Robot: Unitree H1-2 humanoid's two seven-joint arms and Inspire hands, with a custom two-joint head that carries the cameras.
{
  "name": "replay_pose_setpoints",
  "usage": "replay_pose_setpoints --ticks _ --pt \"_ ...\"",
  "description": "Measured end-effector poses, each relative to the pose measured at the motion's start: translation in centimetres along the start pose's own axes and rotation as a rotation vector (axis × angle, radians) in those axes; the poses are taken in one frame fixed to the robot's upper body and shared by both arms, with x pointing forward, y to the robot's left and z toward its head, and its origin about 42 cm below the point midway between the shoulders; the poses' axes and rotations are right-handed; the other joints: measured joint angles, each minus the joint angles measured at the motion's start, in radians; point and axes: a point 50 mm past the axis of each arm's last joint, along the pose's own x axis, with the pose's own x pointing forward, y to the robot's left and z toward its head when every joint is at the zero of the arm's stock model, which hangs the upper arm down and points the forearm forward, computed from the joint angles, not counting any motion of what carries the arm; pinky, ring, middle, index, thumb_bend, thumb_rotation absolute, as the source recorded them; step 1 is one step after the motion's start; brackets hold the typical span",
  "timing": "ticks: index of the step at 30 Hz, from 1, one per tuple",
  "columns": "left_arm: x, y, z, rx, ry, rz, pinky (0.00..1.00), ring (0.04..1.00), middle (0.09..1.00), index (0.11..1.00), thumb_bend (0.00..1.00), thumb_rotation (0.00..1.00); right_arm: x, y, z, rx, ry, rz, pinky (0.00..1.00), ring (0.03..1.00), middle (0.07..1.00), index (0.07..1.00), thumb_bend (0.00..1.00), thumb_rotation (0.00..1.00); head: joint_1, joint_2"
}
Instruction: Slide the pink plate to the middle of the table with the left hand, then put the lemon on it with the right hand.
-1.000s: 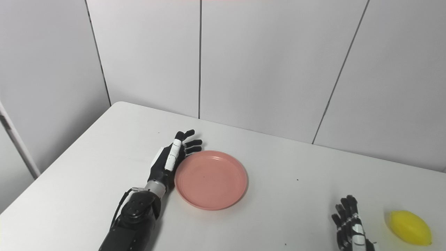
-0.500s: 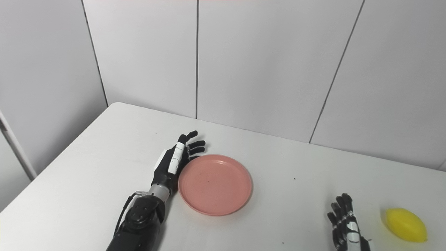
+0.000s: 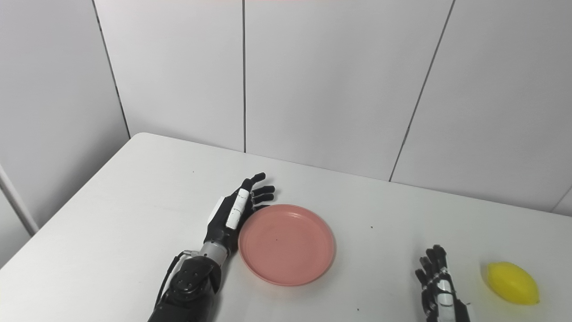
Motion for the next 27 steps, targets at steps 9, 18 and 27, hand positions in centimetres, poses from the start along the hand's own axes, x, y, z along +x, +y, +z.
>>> replay_pose_setpoints --ticks 9,18,27 --pt "-0.1 -2.3 -0.3 0.031 0.009 -0.049 0.69 0.743 0.738 0.830 0.93 0.90 0.0 0.1 0.0 0.001 -0.001 -0.002 1.00 0.996 1.000 1.000 0.72 0.95 -0.003 0.002" --pt "-0.1 -2.9 -0.4 0.051 0.012 -0.063 0.77 0.765 0.754 0.850 0.90 0.89 0.1 0.2 0.0 0.001 0.000 -0.001 1.00 0.989 1.000 1.000 0.73 0.93 -0.014 0.006" --pt "0.0 -3.0 -0.4 0.050 0.013 -0.059 0.82 0.783 0.753 0.849 0.89 0.88 0.1 0.6 -0.1 0.003 -0.001 -0.003 1.00 0.979 0.997 0.999 0.72 0.94 -0.050 0.015"
